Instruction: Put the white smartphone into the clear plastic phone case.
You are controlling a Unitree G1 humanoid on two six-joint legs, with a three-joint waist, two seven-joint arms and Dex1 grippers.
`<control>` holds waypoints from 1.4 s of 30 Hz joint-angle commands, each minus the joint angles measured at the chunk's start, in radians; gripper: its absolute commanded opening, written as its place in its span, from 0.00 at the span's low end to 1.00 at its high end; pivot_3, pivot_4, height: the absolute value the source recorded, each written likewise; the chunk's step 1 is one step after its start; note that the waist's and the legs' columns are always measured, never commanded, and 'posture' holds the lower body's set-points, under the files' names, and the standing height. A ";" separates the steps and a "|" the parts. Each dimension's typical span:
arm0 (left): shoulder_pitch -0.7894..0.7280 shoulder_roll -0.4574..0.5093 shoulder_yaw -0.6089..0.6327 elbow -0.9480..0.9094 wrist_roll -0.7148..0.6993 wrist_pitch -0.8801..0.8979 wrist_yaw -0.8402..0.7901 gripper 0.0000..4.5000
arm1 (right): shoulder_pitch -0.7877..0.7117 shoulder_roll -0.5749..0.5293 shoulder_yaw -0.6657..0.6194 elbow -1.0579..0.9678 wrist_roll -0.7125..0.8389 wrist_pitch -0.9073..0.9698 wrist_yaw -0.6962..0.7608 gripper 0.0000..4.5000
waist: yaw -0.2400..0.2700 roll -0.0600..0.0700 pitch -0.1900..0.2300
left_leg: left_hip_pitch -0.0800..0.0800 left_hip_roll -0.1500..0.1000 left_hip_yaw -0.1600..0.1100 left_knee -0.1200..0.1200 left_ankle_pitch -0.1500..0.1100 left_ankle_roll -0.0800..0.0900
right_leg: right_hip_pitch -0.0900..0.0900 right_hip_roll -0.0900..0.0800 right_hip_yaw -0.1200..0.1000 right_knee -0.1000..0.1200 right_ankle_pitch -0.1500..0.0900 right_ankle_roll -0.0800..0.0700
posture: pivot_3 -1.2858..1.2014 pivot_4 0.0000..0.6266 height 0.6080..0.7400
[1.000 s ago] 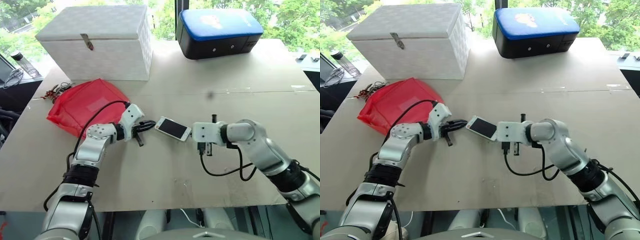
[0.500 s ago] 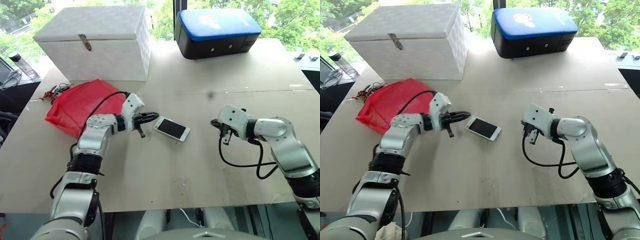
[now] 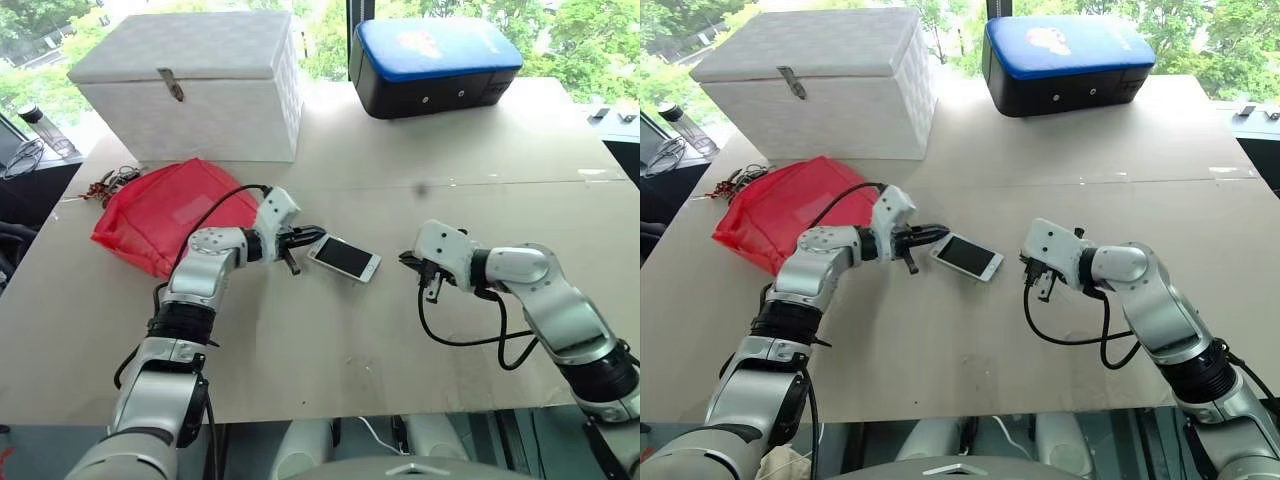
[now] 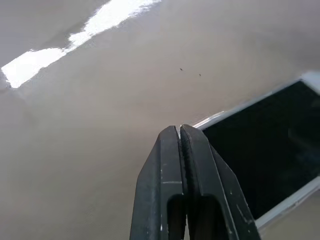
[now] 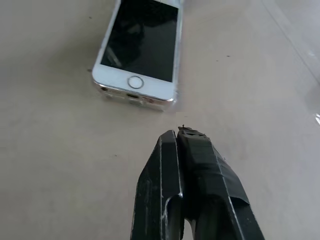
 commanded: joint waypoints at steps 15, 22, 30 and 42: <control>0.155 0.048 0.000 -0.283 -0.070 0.101 -0.005 0.02 | -0.020 -0.005 0.049 0.001 0.010 -0.039 -0.009 0.00 | 0.004 0.000 0.000 | 0.000 0.000 -0.001 0.000 0.000 0.000 | 0.000 0.000 0.001 0.000 0.000 0.000 | 0.52 0.24 1.00; 0.178 0.092 -0.101 -0.221 0.076 0.060 0.030 0.02 | -0.028 0.001 0.062 0.005 0.005 -0.037 -0.019 0.00 | 0.003 0.000 0.000 | 0.001 0.000 0.000 0.000 0.000 0.000 | 0.001 0.000 0.001 0.000 0.000 0.000 | 0.52 0.24 1.00; 0.165 -0.009 0.062 -0.233 -0.112 0.098 0.071 0.02 | -0.052 0.015 0.079 0.026 0.004 -0.041 -0.025 0.00 | 0.004 0.000 -0.001 | 0.003 0.000 0.000 0.000 0.000 0.000 | 0.003 0.000 0.001 0.000 0.000 0.000 | 0.52 0.24 1.00; 0.143 0.057 -0.014 -0.101 0.062 -0.001 0.130 0.02 | -0.081 0.033 0.122 0.093 -0.011 -0.079 -0.014 0.00 | 0.003 0.000 0.000 | 0.001 0.000 -0.001 0.001 0.000 0.000 | 0.002 0.000 0.000 0.000 0.000 0.000 | 0.52 0.24 1.00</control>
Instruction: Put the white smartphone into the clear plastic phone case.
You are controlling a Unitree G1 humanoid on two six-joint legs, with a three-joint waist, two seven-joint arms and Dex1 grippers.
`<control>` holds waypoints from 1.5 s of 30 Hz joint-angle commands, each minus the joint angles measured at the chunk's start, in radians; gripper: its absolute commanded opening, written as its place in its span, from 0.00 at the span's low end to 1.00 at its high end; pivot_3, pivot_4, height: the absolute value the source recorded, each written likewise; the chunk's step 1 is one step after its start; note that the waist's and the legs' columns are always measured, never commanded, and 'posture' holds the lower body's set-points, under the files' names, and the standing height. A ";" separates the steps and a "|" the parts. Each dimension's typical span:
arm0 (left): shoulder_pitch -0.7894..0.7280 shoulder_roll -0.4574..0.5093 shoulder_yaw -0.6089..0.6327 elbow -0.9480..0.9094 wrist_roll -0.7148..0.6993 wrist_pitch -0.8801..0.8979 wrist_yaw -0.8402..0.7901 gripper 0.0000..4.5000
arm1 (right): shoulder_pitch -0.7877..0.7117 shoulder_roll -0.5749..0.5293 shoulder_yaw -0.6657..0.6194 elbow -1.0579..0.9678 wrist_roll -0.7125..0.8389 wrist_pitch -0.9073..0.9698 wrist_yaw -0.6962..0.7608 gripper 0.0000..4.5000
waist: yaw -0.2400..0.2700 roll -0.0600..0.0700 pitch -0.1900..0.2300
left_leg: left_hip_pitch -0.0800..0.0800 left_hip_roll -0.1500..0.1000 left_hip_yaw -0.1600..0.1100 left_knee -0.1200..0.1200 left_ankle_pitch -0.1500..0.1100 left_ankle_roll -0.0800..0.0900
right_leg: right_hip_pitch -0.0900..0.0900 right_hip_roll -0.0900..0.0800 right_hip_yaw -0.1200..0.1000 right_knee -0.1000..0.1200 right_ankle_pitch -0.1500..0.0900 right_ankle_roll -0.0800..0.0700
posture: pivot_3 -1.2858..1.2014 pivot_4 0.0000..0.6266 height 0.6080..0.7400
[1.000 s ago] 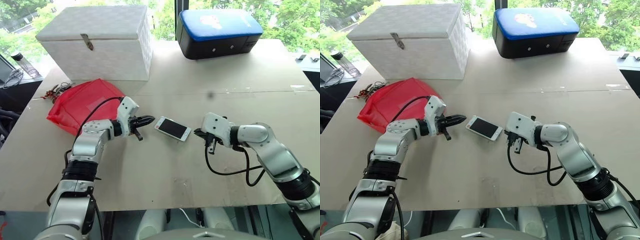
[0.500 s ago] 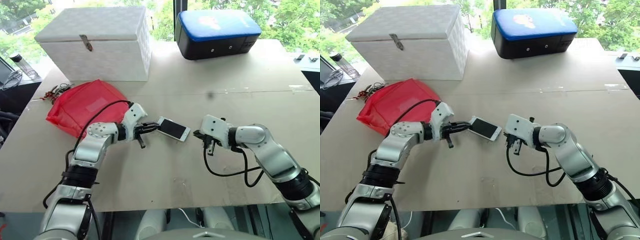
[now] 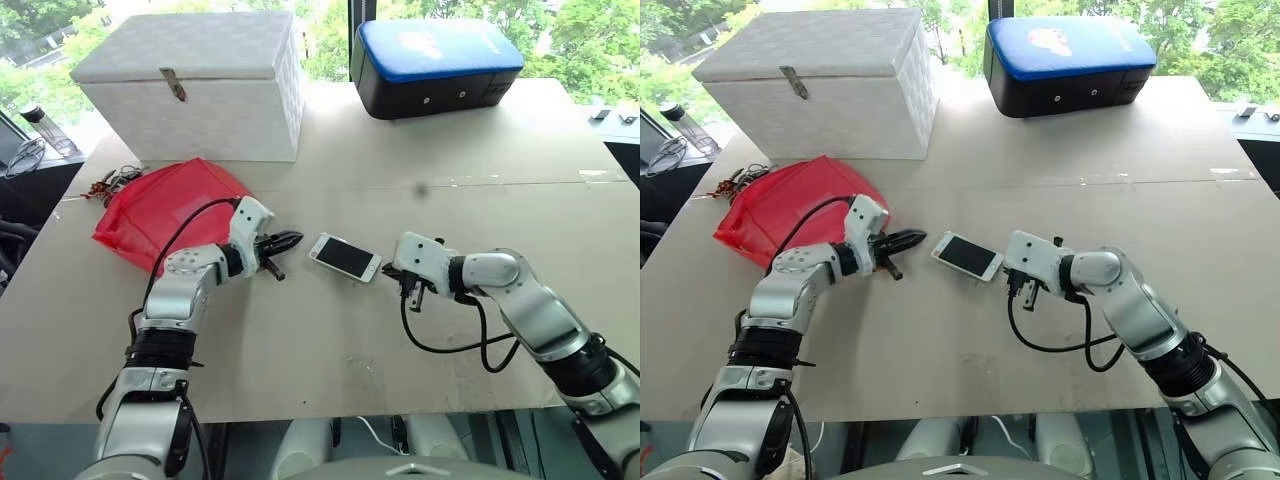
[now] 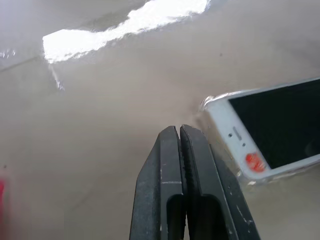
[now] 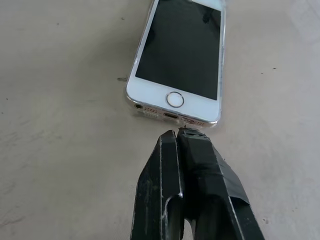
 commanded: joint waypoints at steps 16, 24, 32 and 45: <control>0.014 -0.025 -0.140 0.010 0.084 -0.172 -0.164 0.02 | -0.151 0.036 0.114 0.105 -0.061 -0.136 0.078 0.00 | 0.000 0.000 -0.001 | 0.001 0.000 0.000 0.000 0.000 0.000 | 0.001 0.000 0.000 0.000 0.000 0.000 | 0.52 0.24 1.00; 0.043 -0.059 -0.126 -0.076 0.049 -0.120 -0.163 0.02 | -0.181 0.070 0.110 0.169 -0.074 -0.197 0.105 0.00 | -0.004 -0.001 -0.003 | 0.002 0.000 0.000 0.000 0.000 0.000 | 0.001 0.000 0.000 0.000 0.000 0.000 | 0.52 0.24 1.00; 0.092 0.023 0.007 -0.164 -0.037 -0.001 -0.181 0.02 | -0.087 -0.061 -0.078 0.151 -0.020 -0.189 0.102 0.00 | 0.010 -0.001 -0.002 | 0.000 0.000 -0.002 0.001 0.000 0.000 | 0.001 -0.001 -0.002 0.000 0.000 0.000 | 0.52 0.24 1.00; -0.003 -0.042 -0.123 -0.133 -0.016 0.012 -0.171 0.02 | -0.043 0.041 -0.159 0.080 0.114 -0.040 0.032 0.00 | -0.003 -0.001 -0.002 | -0.001 -0.001 -0.001 0.000 0.000 0.000 | 0.001 -0.001 -0.001 0.000 0.000 0.000 | 0.52 0.24 1.00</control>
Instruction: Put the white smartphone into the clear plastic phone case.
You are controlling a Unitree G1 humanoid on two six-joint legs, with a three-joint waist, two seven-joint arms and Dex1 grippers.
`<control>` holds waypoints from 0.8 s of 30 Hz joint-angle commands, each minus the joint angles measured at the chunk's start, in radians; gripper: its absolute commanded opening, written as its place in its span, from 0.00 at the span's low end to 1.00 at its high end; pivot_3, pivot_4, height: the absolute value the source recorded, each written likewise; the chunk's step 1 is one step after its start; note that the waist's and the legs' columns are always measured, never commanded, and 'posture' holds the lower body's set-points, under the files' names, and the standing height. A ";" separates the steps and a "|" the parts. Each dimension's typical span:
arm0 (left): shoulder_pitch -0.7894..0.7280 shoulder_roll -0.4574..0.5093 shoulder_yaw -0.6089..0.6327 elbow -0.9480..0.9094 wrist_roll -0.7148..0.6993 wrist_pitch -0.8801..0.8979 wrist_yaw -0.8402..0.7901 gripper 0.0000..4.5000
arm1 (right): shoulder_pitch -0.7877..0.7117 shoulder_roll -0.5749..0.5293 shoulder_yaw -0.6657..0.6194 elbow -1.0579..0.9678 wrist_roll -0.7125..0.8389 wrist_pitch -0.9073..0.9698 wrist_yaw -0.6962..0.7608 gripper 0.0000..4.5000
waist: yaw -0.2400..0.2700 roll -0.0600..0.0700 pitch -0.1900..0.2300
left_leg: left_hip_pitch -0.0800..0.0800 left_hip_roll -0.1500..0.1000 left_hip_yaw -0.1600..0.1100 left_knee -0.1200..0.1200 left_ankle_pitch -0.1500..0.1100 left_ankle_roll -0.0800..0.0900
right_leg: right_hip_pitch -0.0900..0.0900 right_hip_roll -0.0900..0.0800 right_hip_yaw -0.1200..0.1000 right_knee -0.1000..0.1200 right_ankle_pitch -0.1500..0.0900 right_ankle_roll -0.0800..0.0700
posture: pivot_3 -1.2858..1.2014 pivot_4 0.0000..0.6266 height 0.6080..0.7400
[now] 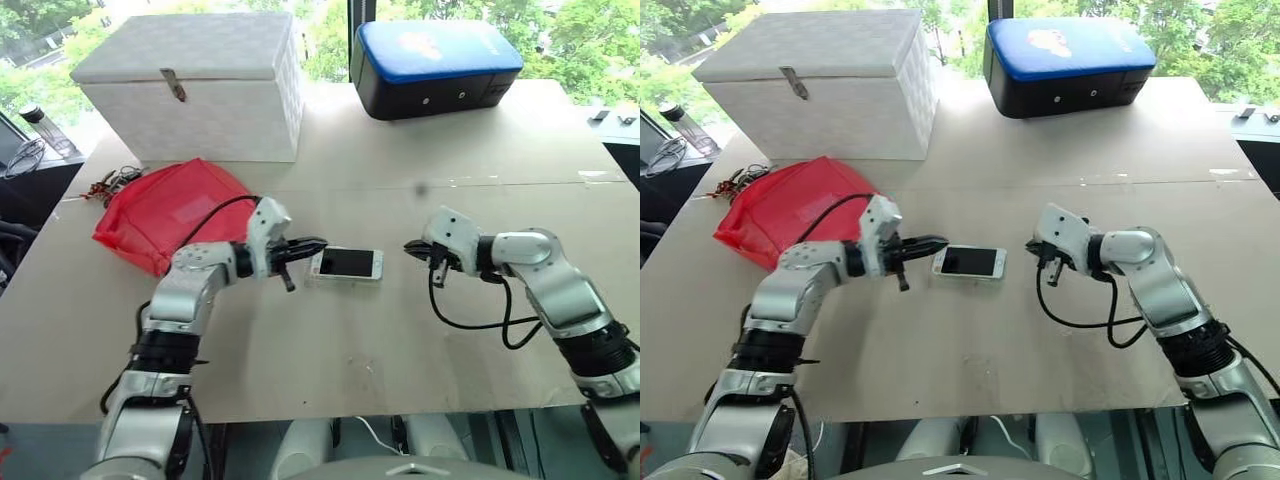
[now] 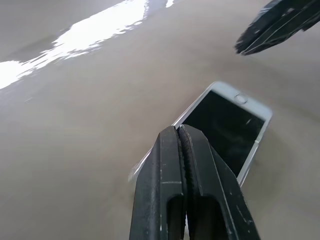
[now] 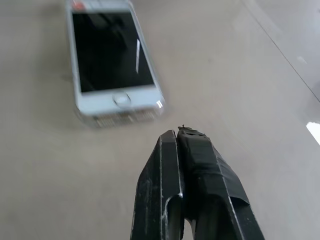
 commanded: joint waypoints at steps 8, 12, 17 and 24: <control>0.011 0.017 -0.060 0.062 0.084 -0.068 0.021 0.02 | -0.061 0.111 0.083 0.076 -0.011 0.031 -0.068 0.00 | 0.001 0.000 0.000 | 0.001 0.000 0.000 0.000 0.000 0.000 | 0.000 0.000 0.000 0.000 0.000 0.000 | 0.52 0.24 1.00; 0.032 0.018 -0.060 0.055 0.087 -0.076 0.026 0.02 | -0.086 0.091 0.136 0.147 -0.034 0.048 -0.038 0.00 | 0.001 0.000 0.000 | 0.002 0.000 0.000 0.000 0.000 0.000 | 0.000 0.000 0.000 0.000 0.000 0.000 | 0.52 0.24 1.00; 0.055 0.015 -0.060 0.034 0.086 -0.076 0.040 0.02 | -0.123 0.060 0.195 0.221 -0.034 0.115 0.033 0.00 | 0.001 0.001 -0.005 | 0.003 0.000 0.000 0.000 0.000 0.000 | 0.002 0.000 0.000 0.000 0.000 0.000 | 0.52 0.24 1.00; 0.076 0.010 -0.065 0.003 0.086 -0.065 0.065 0.02 | -0.175 0.077 0.251 0.363 -0.043 0.114 0.096 0.00 | 0.002 0.001 -0.016 | 0.005 0.000 0.000 0.000 0.000 0.000 | 0.003 0.000 0.000 0.000 0.000 0.000 | 0.52 0.24 1.00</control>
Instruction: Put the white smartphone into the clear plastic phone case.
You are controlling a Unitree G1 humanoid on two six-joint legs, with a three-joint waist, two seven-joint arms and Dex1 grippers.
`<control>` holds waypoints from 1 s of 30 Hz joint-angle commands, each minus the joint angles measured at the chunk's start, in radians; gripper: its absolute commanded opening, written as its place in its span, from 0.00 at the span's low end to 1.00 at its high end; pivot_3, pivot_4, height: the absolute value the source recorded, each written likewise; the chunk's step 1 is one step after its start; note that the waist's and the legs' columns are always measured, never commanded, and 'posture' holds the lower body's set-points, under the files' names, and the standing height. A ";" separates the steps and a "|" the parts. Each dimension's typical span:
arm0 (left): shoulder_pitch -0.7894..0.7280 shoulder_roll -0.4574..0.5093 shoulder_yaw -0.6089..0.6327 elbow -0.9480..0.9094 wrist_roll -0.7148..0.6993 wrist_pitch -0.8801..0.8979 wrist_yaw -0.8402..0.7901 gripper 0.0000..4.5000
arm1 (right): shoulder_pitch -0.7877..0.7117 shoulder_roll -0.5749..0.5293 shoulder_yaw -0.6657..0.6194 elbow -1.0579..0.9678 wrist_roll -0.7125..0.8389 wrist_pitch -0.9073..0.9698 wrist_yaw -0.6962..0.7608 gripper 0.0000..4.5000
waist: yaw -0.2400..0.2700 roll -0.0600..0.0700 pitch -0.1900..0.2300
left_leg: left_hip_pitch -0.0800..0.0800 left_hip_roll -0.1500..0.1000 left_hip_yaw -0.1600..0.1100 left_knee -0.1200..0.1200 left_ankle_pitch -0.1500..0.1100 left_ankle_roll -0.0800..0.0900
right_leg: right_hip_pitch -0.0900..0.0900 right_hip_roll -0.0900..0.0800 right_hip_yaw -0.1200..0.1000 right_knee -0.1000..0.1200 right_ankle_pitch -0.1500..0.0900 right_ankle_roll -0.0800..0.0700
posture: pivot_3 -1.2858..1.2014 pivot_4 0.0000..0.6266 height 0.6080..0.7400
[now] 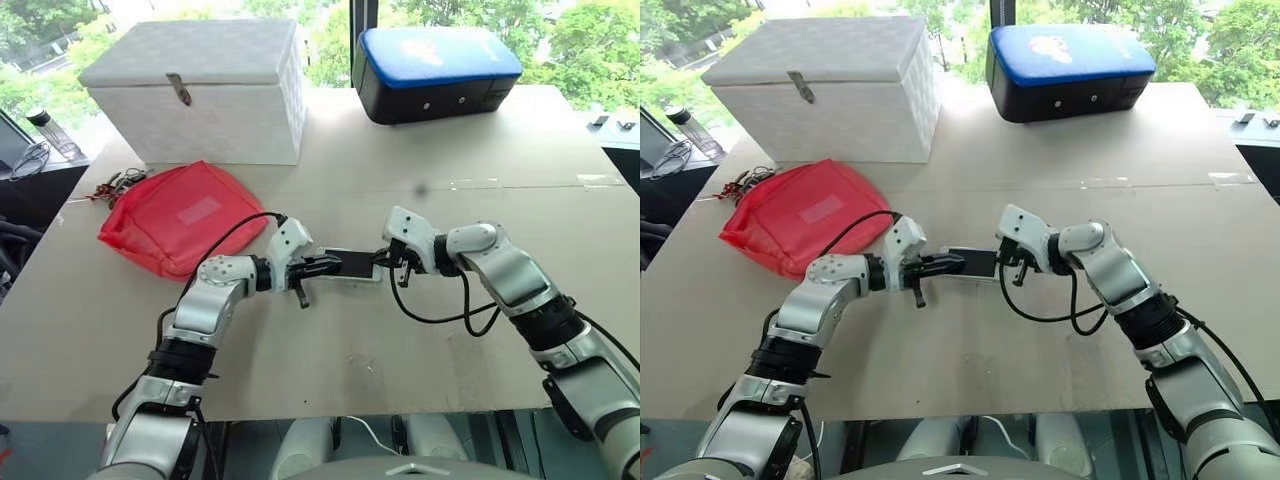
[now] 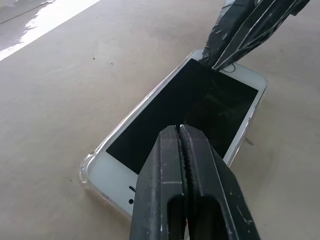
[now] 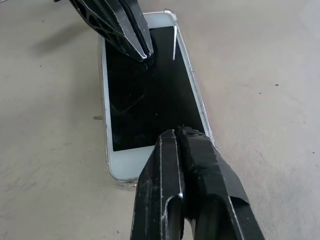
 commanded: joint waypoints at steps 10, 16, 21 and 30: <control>0.037 -0.008 -0.025 -0.031 0.018 0.037 0.040 0.02 | 0.074 0.014 0.123 0.242 -0.067 -0.027 0.067 0.00 | 0.001 0.002 -0.020 | 0.019 0.000 0.000 -0.004 -0.003 0.004 | 0.018 0.000 0.001 -0.003 0.000 0.000 | 0.52 0.24 1.00; 0.030 -0.010 -0.031 -0.025 0.018 0.045 0.045 0.02 | 0.127 -0.019 0.135 0.172 -0.073 0.004 0.080 0.00 | 0.002 0.004 -0.029 | 0.020 0.000 0.000 -0.004 -0.003 0.005 | 0.018 0.000 0.001 -0.003 0.000 0.000 | 0.52 0.24 1.00; 0.017 -0.012 -0.036 -0.015 0.021 0.050 0.041 0.02 | 0.149 -0.008 0.105 0.166 -0.063 -0.025 0.056 0.00 | 0.002 0.006 -0.029 | 0.026 0.000 0.000 -0.005 -0.003 0.005 | 0.024 0.000 0.002 -0.003 -0.001 0.000 | 0.52 0.24 1.00; 0.014 -0.070 0.046 -0.042 -0.066 0.031 0.067 0.02 | 0.239 0.083 -0.149 0.076 0.072 -0.319 -0.069 0.00 | 0.003 0.005 -0.023 | 0.033 0.001 -0.002 -0.015 -0.003 0.005 | 0.032 0.000 0.000 -0.014 -0.001 0.000 | 0.52 0.24 1.00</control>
